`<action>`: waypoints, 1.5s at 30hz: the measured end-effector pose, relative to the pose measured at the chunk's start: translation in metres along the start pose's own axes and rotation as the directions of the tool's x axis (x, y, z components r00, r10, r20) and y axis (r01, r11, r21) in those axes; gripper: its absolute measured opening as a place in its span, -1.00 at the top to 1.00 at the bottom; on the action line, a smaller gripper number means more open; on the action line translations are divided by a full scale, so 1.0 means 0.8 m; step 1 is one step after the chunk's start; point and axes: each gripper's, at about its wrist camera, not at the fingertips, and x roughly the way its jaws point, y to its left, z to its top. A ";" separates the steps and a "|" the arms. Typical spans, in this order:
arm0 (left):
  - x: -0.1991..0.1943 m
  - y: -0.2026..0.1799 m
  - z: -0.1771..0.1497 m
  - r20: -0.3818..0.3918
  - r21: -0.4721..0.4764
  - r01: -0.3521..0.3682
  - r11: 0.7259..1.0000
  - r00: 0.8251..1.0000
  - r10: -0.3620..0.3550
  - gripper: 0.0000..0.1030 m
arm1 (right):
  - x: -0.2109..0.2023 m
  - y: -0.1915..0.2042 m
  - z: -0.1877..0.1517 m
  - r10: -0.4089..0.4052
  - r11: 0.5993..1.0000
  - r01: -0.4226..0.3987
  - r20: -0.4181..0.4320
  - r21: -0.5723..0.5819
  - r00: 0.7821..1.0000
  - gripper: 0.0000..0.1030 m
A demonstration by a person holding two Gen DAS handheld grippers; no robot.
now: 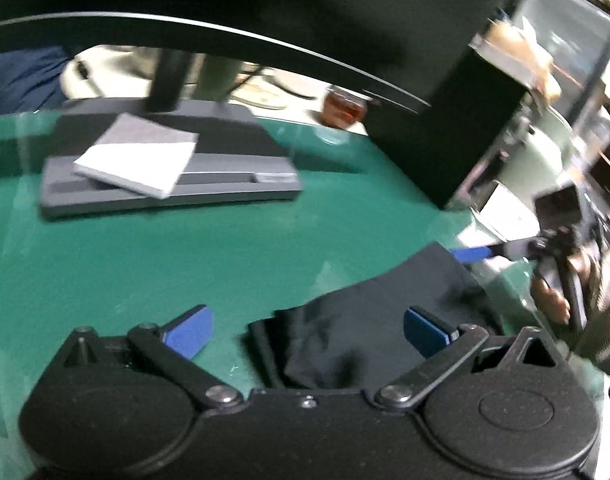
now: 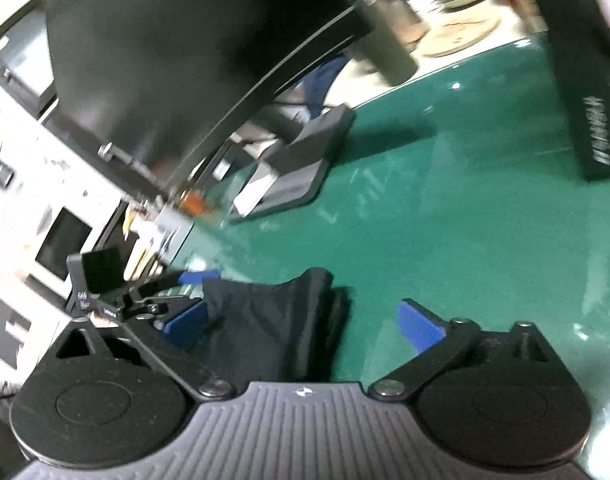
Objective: Fold clothes
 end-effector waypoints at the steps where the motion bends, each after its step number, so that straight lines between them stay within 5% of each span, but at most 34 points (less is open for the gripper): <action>1: 0.002 -0.001 0.001 -0.005 0.005 0.008 1.000 1.000 -0.008 -0.71 | 0.005 0.001 0.003 0.012 1.000 -0.012 -0.020 0.000 1.000 -0.45; 7: 0.008 0.002 0.005 -0.024 -0.007 0.031 0.999 0.999 -0.032 0.04 | 0.029 -0.009 0.016 0.030 0.999 -0.028 -0.099 0.015 0.995 0.40; 10: 0.011 0.011 0.005 -0.032 -0.043 0.003 0.999 0.999 -0.005 0.77 | 0.038 -0.013 0.016 0.018 0.999 -0.014 -0.120 0.033 0.993 0.78; 20: -0.010 -0.003 0.004 0.035 -0.011 0.004 1.000 0.999 -0.004 0.82 | 0.034 0.028 0.004 -0.069 0.992 0.060 -0.081 -0.114 0.994 0.78; 31: -0.099 -0.066 -0.018 0.156 0.155 0.088 0.984 0.981 -0.113 0.82 | -0.017 0.125 -0.040 -0.069 0.939 0.067 0.007 -0.336 0.998 0.78; 41: -0.172 -0.132 -0.088 0.129 0.321 0.194 0.927 0.961 -0.246 0.82 | -0.068 0.207 -0.132 -0.084 0.867 0.094 0.043 -0.489 0.996 0.78; 45: -0.180 -0.147 -0.136 0.055 0.349 0.275 0.896 0.948 -0.313 0.82 | -0.075 0.222 -0.180 -0.103 0.836 0.100 0.023 -0.539 0.994 0.78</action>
